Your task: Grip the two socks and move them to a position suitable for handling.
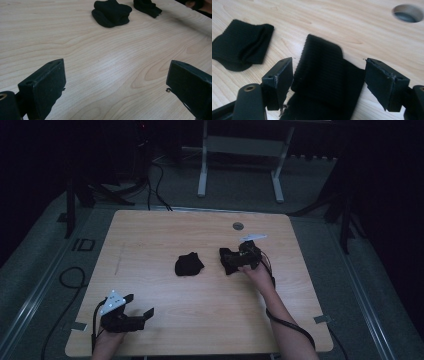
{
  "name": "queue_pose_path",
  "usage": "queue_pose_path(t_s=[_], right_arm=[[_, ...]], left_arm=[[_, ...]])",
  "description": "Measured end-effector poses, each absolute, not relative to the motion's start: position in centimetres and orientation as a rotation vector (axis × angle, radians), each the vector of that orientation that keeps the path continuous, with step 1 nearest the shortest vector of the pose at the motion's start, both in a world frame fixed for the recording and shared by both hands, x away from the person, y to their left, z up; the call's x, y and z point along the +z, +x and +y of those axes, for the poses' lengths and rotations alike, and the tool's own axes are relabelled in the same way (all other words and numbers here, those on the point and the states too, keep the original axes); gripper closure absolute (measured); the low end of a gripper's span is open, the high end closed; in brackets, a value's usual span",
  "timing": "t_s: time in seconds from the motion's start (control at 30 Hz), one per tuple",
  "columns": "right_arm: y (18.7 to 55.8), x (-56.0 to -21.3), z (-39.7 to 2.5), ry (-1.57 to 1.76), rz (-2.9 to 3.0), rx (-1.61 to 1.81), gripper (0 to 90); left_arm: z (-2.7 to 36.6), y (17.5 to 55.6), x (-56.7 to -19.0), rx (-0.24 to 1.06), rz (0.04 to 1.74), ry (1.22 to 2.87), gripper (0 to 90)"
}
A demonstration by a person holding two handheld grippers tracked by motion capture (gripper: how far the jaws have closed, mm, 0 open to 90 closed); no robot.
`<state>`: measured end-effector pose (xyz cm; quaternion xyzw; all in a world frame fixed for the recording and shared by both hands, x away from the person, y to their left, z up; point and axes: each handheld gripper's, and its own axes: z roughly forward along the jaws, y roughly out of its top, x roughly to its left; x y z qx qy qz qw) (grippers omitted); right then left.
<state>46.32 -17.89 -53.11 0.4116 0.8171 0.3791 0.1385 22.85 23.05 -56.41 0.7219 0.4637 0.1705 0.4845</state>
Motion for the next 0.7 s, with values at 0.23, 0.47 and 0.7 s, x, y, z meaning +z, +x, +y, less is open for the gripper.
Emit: queue_pose_path(t_s=[0.23, 0.47, 0.7], right_arm=[[47.1, -55.9, -16.8, 1.151, 2.444, 1.001, 26.7], [46.2, -56.1, -17.0, 1.087, 2.382, 0.936, 52.6], [46.0, -55.7, -17.5, 1.157, 2.365, 0.941, 70.1]], left_arm=[[23.1, 22.9, -56.4, 0.415, 1.125, 1.751, 2.8], [22.8, 22.8, -56.5, 0.406, 1.123, 1.756, 2.8], [22.7, 22.9, -56.5, 0.393, 1.123, 1.756, 2.8]])
